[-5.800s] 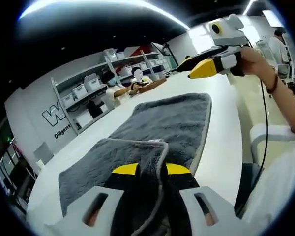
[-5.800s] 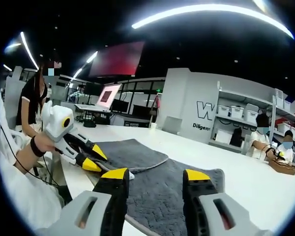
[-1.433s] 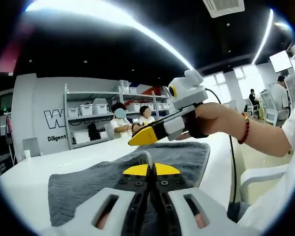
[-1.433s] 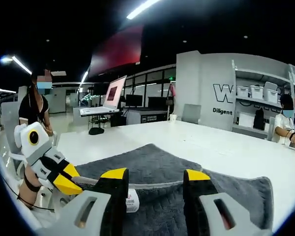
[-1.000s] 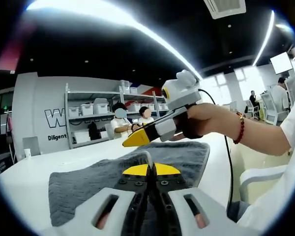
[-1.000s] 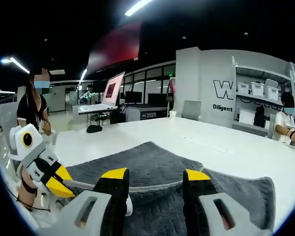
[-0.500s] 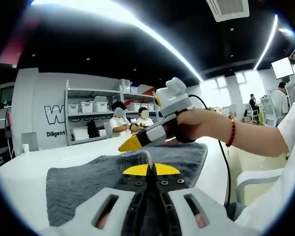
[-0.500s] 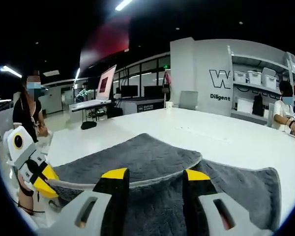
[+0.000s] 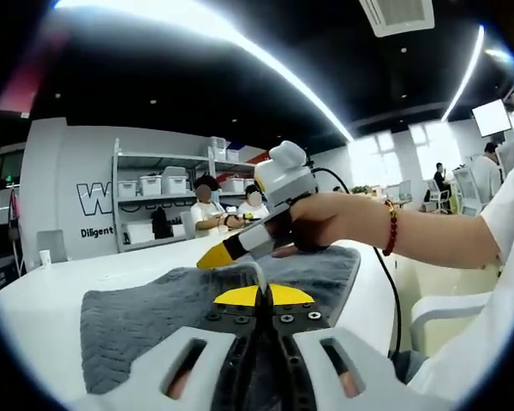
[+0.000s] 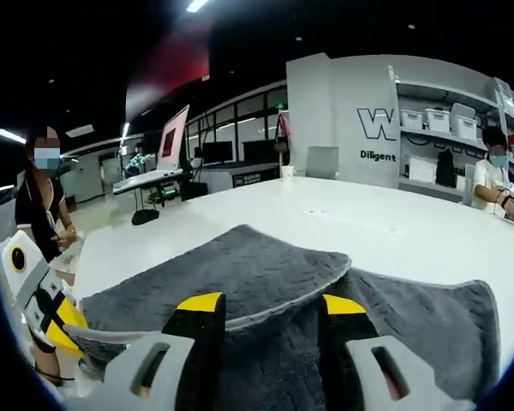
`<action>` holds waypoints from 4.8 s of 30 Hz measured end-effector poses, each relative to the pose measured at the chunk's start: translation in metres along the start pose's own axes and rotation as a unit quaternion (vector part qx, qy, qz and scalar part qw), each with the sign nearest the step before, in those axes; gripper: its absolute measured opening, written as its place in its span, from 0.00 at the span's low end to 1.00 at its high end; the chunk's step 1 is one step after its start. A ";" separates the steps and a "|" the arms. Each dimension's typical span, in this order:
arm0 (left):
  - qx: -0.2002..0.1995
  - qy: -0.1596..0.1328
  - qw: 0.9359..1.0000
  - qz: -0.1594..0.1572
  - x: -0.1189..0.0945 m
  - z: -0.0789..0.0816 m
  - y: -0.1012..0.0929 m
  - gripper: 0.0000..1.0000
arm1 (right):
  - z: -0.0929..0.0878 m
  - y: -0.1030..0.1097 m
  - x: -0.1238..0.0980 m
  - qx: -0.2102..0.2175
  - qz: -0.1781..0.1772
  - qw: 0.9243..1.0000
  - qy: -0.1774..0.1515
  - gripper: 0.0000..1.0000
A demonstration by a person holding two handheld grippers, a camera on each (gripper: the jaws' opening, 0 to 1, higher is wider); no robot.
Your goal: Open the folded towel by lifting each exposed corner and separating the folded layers until the towel lies flat within the target outline without major curled edges
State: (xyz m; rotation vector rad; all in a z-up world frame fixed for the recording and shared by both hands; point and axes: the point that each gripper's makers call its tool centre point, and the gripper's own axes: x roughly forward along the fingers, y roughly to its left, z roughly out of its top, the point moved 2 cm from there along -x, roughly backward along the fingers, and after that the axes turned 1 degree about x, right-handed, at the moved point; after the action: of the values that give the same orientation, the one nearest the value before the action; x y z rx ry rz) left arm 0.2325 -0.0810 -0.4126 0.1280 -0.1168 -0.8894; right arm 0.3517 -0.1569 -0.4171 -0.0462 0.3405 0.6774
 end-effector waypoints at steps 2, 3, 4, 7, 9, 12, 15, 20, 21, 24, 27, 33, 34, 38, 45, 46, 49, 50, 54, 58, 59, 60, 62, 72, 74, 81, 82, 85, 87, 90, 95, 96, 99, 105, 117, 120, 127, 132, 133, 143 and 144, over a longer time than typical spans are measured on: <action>0.000 0.000 1.000 0.000 -0.001 0.000 0.000 0.01 | -0.002 -0.001 0.003 0.001 -0.003 1.000 0.006 0.40; 0.000 0.001 1.000 0.001 -0.001 0.000 0.001 0.01 | -0.002 -0.003 0.005 0.003 -0.003 1.000 0.009 0.40; 0.000 0.002 1.000 0.001 -0.001 -0.001 0.001 0.01 | -0.003 -0.005 0.007 0.004 -0.004 1.000 0.012 0.39; -0.001 0.005 1.000 0.001 -0.002 -0.002 0.002 0.01 | -0.003 -0.008 0.013 0.011 -0.005 1.000 0.015 0.39; 0.002 0.005 1.000 0.002 -0.002 -0.002 0.002 0.01 | -0.005 -0.009 0.016 0.011 -0.007 1.000 0.021 0.39; 0.003 0.006 1.000 0.001 -0.002 -0.003 0.002 0.01 | -0.007 -0.009 0.018 0.016 -0.008 1.000 0.025 0.39; 0.002 0.006 1.000 0.003 -0.003 -0.003 0.003 0.01 | -0.007 -0.011 0.019 0.016 -0.014 0.999 0.025 0.39; -0.001 0.004 1.000 0.004 -0.003 -0.004 0.003 0.01 | -0.008 -0.018 0.024 0.027 -0.018 0.999 0.030 0.39; 0.000 0.004 1.000 0.003 -0.003 -0.004 0.003 0.01 | -0.008 -0.019 0.025 0.028 -0.017 0.999 0.030 0.39; 0.002 0.003 1.000 0.005 -0.003 -0.004 0.003 0.01 | -0.009 -0.025 0.028 0.046 -0.021 0.998 0.030 0.38; 0.003 0.003 1.000 0.003 -0.004 -0.004 0.002 0.01 | -0.011 -0.026 0.032 0.060 -0.018 0.998 0.033 0.37; 0.002 0.004 1.000 0.003 -0.005 -0.005 0.002 0.01 | -0.014 -0.029 0.043 0.061 -0.016 0.997 0.040 0.37; 0.002 0.004 1.000 0.003 -0.005 -0.005 0.001 0.01 | -0.014 -0.030 0.044 0.063 -0.016 0.997 0.041 0.37; 0.005 0.006 1.000 0.003 -0.005 -0.006 0.000 0.01 | -0.016 -0.033 0.052 0.074 -0.013 0.996 0.046 0.37; 0.011 0.007 1.000 0.001 -0.005 -0.007 -0.003 0.01 | -0.014 -0.040 0.057 0.078 -0.021 0.996 0.047 0.35; 0.012 0.008 1.000 0.000 -0.005 -0.007 -0.003 0.01 | -0.013 -0.041 0.058 0.078 -0.022 0.996 0.047 0.34; 0.014 0.008 1.000 0.000 -0.005 -0.007 -0.004 0.01 | -0.012 -0.044 0.060 0.080 -0.023 0.995 0.048 0.34; 0.014 0.008 1.000 0.000 -0.005 -0.007 -0.004 0.01 | -0.012 -0.045 0.061 0.079 -0.025 0.995 0.048 0.34; 0.016 0.007 1.000 0.001 -0.005 -0.006 -0.005 0.01 | -0.010 -0.048 0.064 0.083 -0.026 0.995 0.048 0.33; 0.019 0.009 1.000 -0.003 -0.005 -0.007 -0.008 0.01 | -0.010 -0.053 0.067 0.086 -0.029 0.995 0.049 0.32; 0.019 0.009 1.000 -0.004 -0.005 -0.007 -0.008 0.01 | -0.010 -0.053 0.067 0.085 -0.029 0.995 0.048 0.31; 0.019 0.010 1.000 -0.005 -0.005 -0.007 -0.009 0.01 | -0.010 -0.055 0.068 0.088 -0.032 0.994 0.048 0.31; 0.019 0.009 1.000 -0.005 -0.004 -0.007 -0.008 0.01 | -0.009 -0.058 0.068 0.089 -0.038 0.994 0.045 0.30; 0.019 0.009 1.000 -0.007 -0.004 -0.007 -0.009 0.01 | -0.015 -0.057 0.070 0.102 -0.045 0.993 0.044 0.28; 0.018 0.009 1.000 -0.007 -0.005 -0.007 -0.009 0.01 | -0.016 -0.059 0.071 0.101 -0.052 0.993 0.043 0.27; 0.016 0.006 1.000 -0.009 -0.006 -0.007 -0.009 0.01 | -0.012 -0.063 0.075 0.107 -0.056 0.992 0.038 0.26; 0.016 0.006 1.000 -0.009 -0.006 -0.007 -0.009 0.01 | -0.012 -0.063 0.075 0.108 -0.054 0.992 0.038 0.26; 0.009 0.002 1.000 -0.013 -0.007 -0.006 -0.009 0.01 | -0.011 -0.064 0.076 0.113 -0.054 0.991 0.038 0.26; 0.009 0.002 1.000 -0.014 -0.007 -0.006 -0.009 0.01 | -0.009 -0.067 0.076 0.115 -0.061 0.991 0.033 0.24; 0.012 0.005 1.000 -0.017 -0.006 -0.007 -0.010 0.01 | -0.009 -0.068 0.079 0.110 -0.061 0.991 0.038 0.23; 0.010 0.003 1.000 -0.017 -0.006 -0.007 -0.009 0.01 | -0.008 -0.074 0.082 0.114 -0.073 0.990 0.037 0.22; 0.009 0.002 1.000 -0.017 -0.006 -0.006 -0.009 0.01 | -0.007 -0.075 0.083 0.110 -0.074 0.991 0.036 0.21; 0.009 0.004 1.000 -0.017 -0.006 -0.007 -0.010 0.01 | -0.007 -0.078 0.086 0.112 -0.076 0.990 0.039 0.21; 0.010 0.002 1.000 -0.022 -0.006 -0.008 -0.013 0.01 | -0.008 -0.083 0.091 0.130 -0.074 0.988 0.035 0.18; -0.015 -0.006 1.000 -0.016 -0.006 -0.004 -0.012 0.00 | -0.011 -0.090 0.090 0.153 -0.084 0.984 0.029 0.09; -0.028 -0.010 0.999 -0.011 -0.007 -0.003 -0.010 0.00 | -0.011 -0.087 0.089 0.164 -0.083 0.983 0.025 0.07; -0.059 -0.011 0.998 -0.013 -0.010 -0.001 -0.008 0.00 | -0.001 -0.085 0.089 0.180 -0.078 0.980 0.004 0.00; -0.071 -0.013 0.997 -0.011 -0.012 0.002 -0.007 0.00 | 0.007 -0.088 0.090 0.197 -0.079 0.977 -0.011 0.00; -0.072 -0.011 0.997 -0.012 -0.012 0.002 -0.006 0.00 | 0.009 -0.088 0.089 0.200 -0.079 0.977 -0.013 0.00; -0.069 -0.012 0.997 -0.021 -0.018 0.009 -0.008 0.00 | 0.034 -0.089 0.091 0.209 -0.073 0.975 -0.032 0.00; -0.062 -0.015 0.998 -0.018 -0.020 0.011 -0.007 0.00 | 0.037 -0.087 0.090 0.230 -0.073 0.970 -0.042 0.00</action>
State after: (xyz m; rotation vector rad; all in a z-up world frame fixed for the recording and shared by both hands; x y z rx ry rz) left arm 0.2128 -0.0710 -0.4043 0.0013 -0.0863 -0.9316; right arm 0.4821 -0.1649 -0.4172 0.3957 0.4022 0.4406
